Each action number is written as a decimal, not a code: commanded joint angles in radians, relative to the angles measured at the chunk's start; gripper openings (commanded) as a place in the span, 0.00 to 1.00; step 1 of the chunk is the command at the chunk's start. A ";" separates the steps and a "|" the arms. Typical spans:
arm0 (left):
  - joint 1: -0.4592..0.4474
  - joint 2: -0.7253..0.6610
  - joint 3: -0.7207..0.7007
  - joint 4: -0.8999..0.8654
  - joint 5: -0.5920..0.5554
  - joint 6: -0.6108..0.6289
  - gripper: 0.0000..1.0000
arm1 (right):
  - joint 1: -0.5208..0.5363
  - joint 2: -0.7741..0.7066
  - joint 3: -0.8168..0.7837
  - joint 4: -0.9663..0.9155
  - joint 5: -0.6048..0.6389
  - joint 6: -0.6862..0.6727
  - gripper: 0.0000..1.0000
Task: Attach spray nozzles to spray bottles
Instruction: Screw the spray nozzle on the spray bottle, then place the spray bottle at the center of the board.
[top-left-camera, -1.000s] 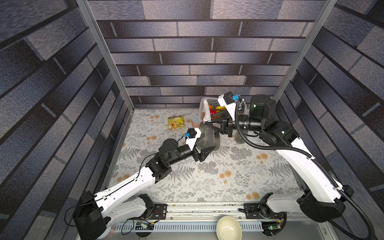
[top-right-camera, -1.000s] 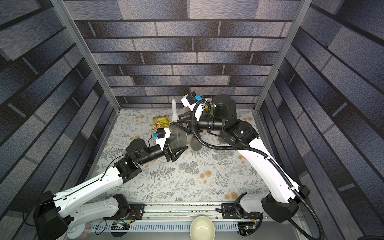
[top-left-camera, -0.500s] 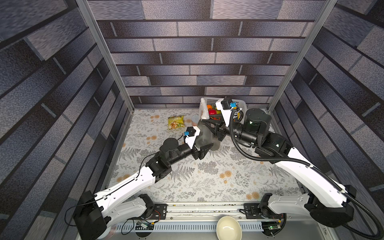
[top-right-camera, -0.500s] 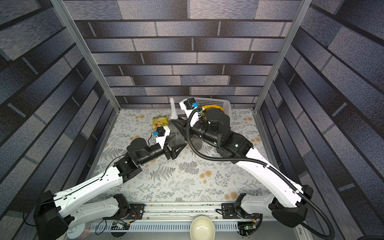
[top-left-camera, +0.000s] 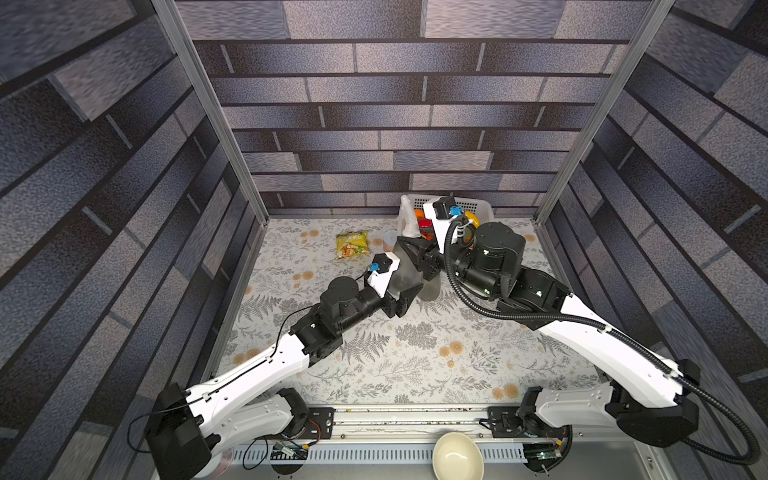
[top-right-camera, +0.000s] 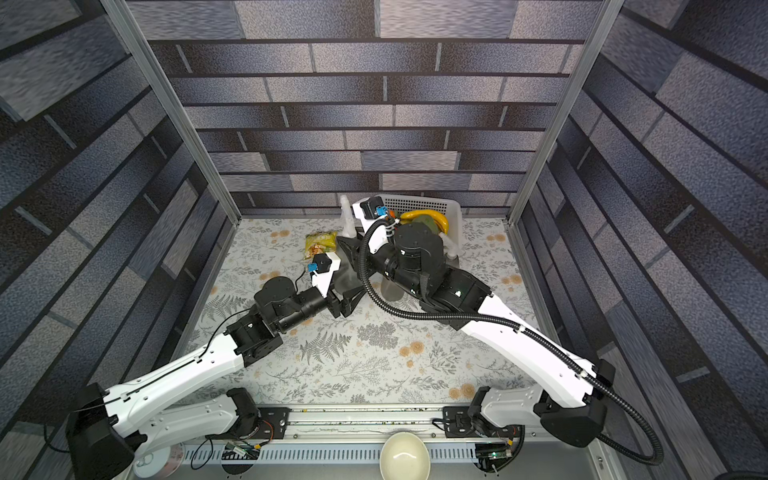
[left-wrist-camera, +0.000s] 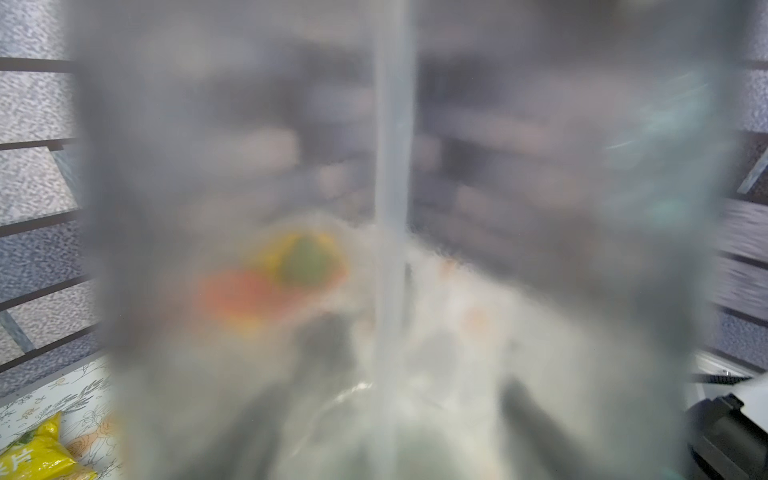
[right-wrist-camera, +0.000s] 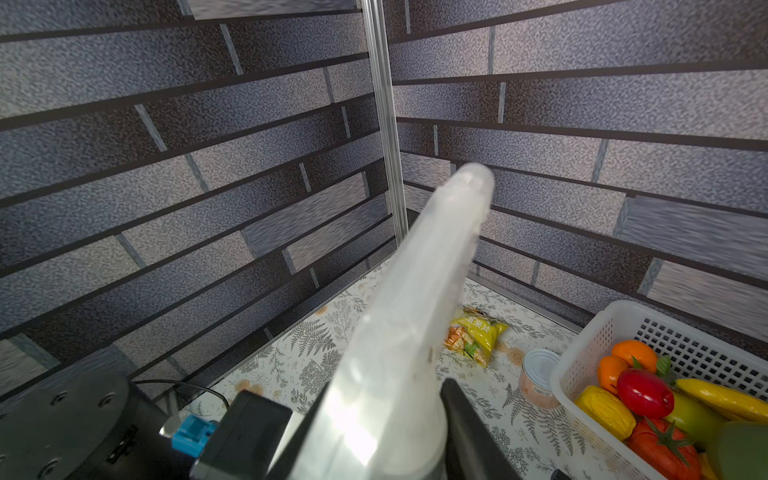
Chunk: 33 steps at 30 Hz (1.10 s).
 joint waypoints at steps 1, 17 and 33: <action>-0.015 -0.045 0.002 0.059 0.025 0.057 0.64 | 0.012 0.026 0.012 -0.068 0.010 0.006 0.45; 0.010 -0.035 -0.007 0.097 0.012 0.026 0.64 | 0.016 -0.009 -0.012 -0.059 -0.041 0.048 0.34; 0.012 -0.013 0.008 0.116 0.002 0.025 0.68 | 0.028 0.004 -0.019 -0.062 -0.124 0.082 0.12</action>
